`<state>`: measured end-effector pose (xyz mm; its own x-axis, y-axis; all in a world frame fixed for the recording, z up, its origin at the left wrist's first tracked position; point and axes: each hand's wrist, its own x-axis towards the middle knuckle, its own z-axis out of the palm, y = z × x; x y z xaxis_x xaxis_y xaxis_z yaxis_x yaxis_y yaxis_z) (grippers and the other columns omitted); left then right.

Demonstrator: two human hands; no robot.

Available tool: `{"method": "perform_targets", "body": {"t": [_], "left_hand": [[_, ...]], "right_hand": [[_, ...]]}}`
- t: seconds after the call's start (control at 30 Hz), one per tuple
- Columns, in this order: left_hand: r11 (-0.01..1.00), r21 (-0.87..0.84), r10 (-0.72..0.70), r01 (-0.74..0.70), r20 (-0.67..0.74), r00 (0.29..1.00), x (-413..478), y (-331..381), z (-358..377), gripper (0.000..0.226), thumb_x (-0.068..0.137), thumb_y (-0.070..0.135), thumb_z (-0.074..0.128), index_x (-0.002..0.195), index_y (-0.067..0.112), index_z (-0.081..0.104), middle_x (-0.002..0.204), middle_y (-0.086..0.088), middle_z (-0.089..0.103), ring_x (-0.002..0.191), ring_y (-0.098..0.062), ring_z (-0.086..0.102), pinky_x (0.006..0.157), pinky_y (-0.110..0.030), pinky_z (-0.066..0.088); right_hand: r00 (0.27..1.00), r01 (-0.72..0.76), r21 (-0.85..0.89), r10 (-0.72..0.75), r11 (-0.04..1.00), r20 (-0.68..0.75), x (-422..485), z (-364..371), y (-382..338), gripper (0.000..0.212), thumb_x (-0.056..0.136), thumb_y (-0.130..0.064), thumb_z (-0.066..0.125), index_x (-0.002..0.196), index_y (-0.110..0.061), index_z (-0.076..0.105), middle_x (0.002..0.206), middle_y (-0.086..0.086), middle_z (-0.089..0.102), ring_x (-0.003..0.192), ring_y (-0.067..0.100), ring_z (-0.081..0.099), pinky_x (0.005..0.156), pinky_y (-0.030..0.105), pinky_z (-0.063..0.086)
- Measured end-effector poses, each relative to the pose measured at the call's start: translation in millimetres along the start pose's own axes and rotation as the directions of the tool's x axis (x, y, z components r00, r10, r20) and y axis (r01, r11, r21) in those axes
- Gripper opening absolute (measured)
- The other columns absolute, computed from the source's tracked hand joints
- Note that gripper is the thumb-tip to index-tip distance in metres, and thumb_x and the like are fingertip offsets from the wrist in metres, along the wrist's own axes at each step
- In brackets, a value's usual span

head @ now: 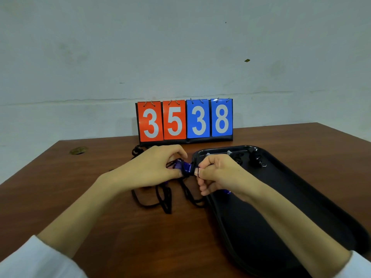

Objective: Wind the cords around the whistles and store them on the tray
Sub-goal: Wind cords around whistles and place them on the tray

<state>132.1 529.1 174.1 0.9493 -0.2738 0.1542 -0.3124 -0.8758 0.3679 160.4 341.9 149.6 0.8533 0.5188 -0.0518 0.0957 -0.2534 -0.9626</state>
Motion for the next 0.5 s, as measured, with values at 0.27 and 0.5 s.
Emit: {"method": "perform_targets", "body": {"t": [0.27,0.5], "left_hand": [[0.946,-0.314,-0.089,0.088,0.01,0.996,-5.0,-0.5,-21.8,0.016,0.095,0.017,0.05,0.102,0.025,0.063,0.06,0.01,0.054,0.045,0.001,0.051,0.052,-0.009,0.036],[0.906,-0.41,0.102,-0.107,-0.034,0.994,-11.5,9.8,-23.4,0.02,0.085,0.019,0.064,0.104,0.025,0.067,0.068,-0.003,0.069,0.062,-0.009,0.065,0.066,-0.022,0.056]], "right_hand": [[0.996,0.01,-0.249,-0.03,0.968,-0.078,3.5,1.7,6.6,0.013,0.089,-0.01,0.06,0.078,-0.012,0.054,0.065,0.007,0.065,0.057,0.016,0.064,0.061,0.033,0.059],[0.993,-0.061,-0.204,0.081,0.977,0.09,-4.3,4.1,-1.0,0.007,0.091,-0.009,0.057,0.085,-0.006,0.058,0.066,0.007,0.061,0.055,0.013,0.06,0.056,0.025,0.056]]}}
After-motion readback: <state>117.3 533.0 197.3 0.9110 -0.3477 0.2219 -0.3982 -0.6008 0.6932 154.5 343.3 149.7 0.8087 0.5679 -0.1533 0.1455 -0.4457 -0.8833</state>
